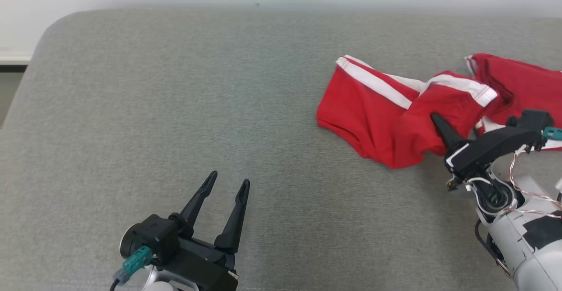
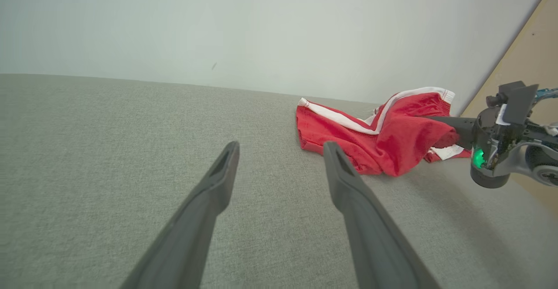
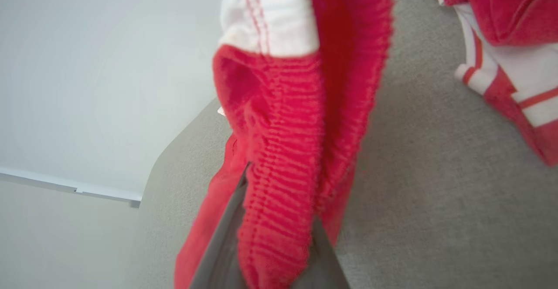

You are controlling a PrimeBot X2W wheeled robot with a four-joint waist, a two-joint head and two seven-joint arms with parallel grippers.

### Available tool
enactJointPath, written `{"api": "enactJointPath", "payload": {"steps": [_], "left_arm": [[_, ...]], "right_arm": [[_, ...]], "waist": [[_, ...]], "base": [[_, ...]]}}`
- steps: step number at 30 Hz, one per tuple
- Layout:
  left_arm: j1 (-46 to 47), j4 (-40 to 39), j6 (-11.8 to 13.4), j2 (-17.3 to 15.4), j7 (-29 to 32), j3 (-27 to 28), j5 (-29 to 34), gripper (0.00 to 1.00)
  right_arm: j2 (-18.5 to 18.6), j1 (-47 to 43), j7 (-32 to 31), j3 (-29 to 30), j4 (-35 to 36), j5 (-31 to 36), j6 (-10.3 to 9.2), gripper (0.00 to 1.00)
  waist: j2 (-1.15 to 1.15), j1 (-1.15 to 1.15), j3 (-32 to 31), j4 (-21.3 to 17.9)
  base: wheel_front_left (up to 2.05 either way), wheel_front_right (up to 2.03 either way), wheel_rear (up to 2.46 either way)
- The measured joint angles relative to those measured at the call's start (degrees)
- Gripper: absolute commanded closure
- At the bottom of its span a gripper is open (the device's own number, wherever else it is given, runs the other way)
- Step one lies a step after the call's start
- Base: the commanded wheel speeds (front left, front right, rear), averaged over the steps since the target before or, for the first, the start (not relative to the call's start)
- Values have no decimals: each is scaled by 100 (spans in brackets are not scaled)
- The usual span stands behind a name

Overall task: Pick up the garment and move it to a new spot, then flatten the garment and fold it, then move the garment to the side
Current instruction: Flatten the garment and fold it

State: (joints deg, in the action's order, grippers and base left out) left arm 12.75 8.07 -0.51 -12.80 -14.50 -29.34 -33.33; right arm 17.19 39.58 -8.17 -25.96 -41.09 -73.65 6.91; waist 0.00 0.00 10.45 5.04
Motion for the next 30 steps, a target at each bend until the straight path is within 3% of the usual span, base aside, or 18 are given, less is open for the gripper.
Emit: {"api": "enactJointPath", "payload": {"steps": [7,18,19,20,21,22,23,30], "left_arm": [[25,78,-56,71,0,47,81,0],[108,202,-157,189,0,165,124,0],[108,204,-159,192,0,171,125,0],[108,208,-160,194,0,179,131,0],[108,209,-176,197,0,194,140,0],[108,210,-203,198,0,212,145,0],[108,213,-203,199,0,226,156,0],[109,238,-255,213,0,282,202,0]], "right_arm": [[-135,374,-142,80,36,-108,-43,100],[-303,770,-291,56,-366,-105,-441,100],[-315,793,-291,58,-393,-104,-446,85],[-325,809,-291,60,-415,-105,-454,61],[-341,819,-291,64,-441,-105,-499,50],[-355,827,-290,65,-477,-105,-511,9],[-372,835,-290,65,-509,-105,-537,0],[-466,1014,-199,148,-561,-152,-520,0]], "waist": [[0,0,83,289],[0,0,242,586],[0,0,251,596],[0,0,260,603],[0,0,267,608],[0,0,275,611],[0,0,282,612],[0,0,311,600]], "base": [[0,0,0],[0,0,0],[0,0,0],[0,0,0],[0,0,0],[0,0,0],[0,0,0],[0,0,0]]}}
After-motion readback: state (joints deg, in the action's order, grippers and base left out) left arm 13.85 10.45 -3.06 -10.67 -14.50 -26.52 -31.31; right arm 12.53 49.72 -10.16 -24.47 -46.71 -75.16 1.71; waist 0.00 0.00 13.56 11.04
